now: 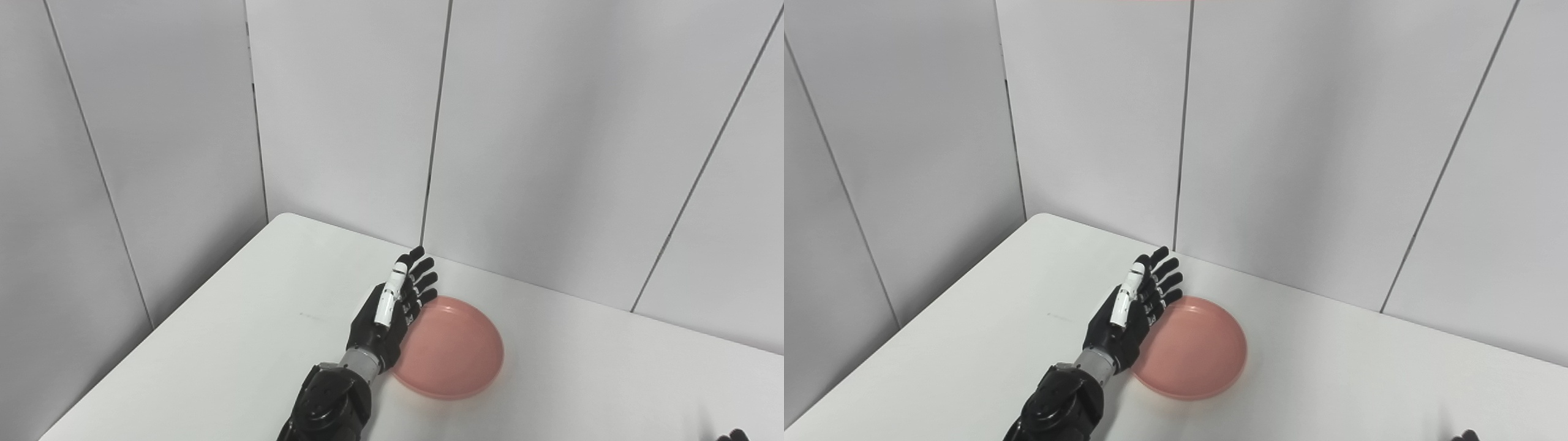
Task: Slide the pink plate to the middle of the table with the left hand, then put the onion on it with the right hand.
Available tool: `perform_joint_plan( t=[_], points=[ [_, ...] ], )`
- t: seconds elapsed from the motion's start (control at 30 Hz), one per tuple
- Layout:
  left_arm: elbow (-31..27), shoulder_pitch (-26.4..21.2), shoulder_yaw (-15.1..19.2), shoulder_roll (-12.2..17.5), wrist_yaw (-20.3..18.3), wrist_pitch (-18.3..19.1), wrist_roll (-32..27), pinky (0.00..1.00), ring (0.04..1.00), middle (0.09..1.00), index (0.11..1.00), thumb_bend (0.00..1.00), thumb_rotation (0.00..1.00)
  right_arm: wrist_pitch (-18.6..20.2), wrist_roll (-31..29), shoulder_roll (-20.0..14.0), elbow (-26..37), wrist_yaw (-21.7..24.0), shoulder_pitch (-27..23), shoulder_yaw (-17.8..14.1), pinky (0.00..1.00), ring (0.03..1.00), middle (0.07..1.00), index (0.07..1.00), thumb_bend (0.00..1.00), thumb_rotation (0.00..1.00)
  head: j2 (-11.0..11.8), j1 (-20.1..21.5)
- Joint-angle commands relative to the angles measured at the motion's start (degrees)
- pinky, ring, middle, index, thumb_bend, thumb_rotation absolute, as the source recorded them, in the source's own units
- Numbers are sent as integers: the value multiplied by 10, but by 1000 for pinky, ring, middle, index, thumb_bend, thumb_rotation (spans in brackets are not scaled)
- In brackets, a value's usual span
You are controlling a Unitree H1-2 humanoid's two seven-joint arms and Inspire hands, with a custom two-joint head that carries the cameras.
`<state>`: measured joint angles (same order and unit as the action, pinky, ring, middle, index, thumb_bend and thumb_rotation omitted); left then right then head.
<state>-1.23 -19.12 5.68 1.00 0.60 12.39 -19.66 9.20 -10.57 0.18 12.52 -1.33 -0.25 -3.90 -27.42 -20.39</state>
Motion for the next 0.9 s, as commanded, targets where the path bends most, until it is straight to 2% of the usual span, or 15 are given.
perform_joint_plan(
  t=[0.0,0.1,0.33,0.67,0.87],
  points=[
    [-14,-18,6,8,-10,-19,4,921,938,947,933,469,1000,6,3,3,22,3,-2,4,1000,1000,1000,1000,168,1000,-1,1],
    [-13,-16,14,11,-12,-22,3,920,941,948,932,465,1000,1,-1,1,20,6,-2,4,1000,1000,1000,1000,160,1000,-1,1],
    [-3,-12,28,25,-15,-50,20,926,950,954,927,467,1000,17,7,3,34,0,0,7,1000,1000,1000,1000,140,1000,-4,3],
    [38,-5,58,51,-12,-82,34,978,972,966,942,452,1000,29,10,11,45,-6,0,5,1000,1000,1000,1000,124,1000,-4,7],
    [70,-7,70,62,-11,-97,40,971,967,966,941,440,1000,29,12,11,47,-7,1,5,1000,1000,1000,1000,118,1000,-5,8]
  ],
)
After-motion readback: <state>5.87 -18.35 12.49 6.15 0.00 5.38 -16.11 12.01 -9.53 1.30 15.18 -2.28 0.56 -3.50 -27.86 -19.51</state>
